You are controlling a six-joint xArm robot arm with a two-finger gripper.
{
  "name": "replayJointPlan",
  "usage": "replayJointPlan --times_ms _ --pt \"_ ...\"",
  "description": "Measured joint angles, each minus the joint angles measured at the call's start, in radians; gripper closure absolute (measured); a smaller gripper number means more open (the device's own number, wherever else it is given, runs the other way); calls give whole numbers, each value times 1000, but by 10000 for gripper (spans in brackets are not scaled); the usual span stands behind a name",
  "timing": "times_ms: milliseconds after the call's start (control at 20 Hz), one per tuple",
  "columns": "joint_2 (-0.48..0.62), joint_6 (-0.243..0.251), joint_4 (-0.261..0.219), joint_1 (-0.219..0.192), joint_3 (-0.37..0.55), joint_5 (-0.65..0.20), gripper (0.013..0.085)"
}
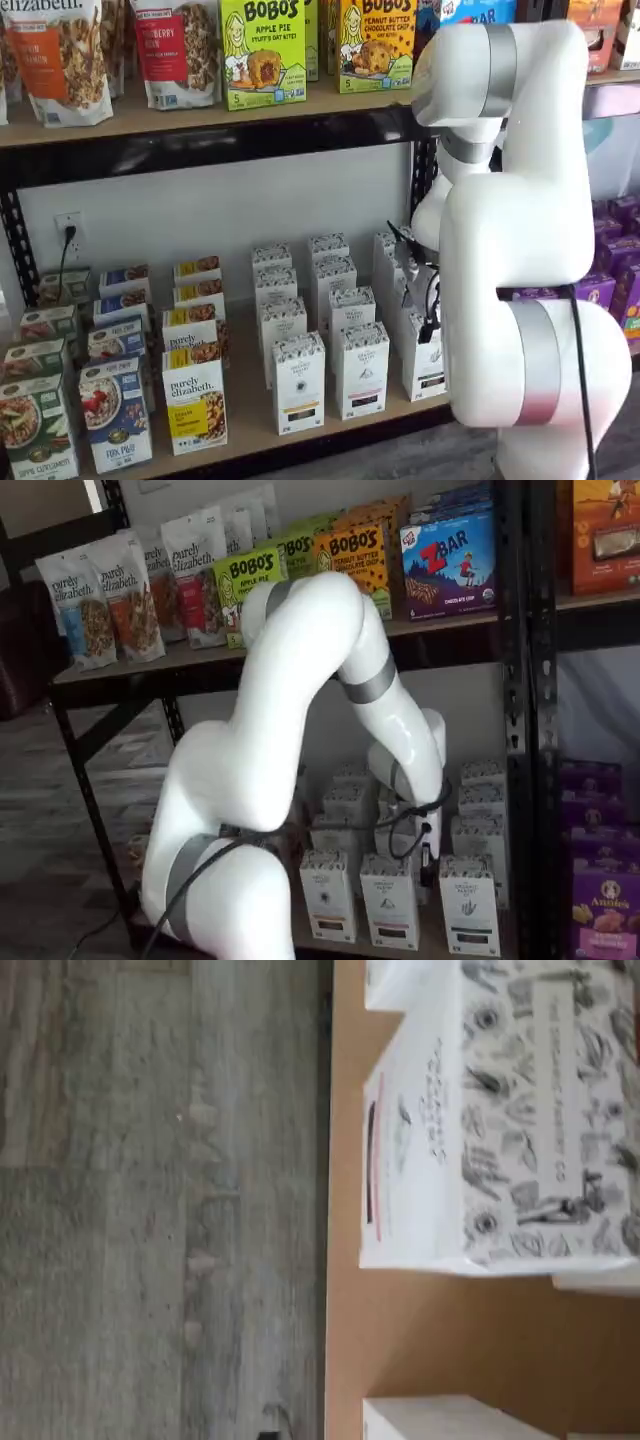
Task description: Pick up the white box with a green strip in the middle, on the bottom shelf, the sixth box from the left
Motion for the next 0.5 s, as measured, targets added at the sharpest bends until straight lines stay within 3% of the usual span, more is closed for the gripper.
replayJointPlan --times_ms 200,500 --pt "57 -6 -17 -23 -77 2 130" --pt "140 63 -112 -45 -193 35 130"
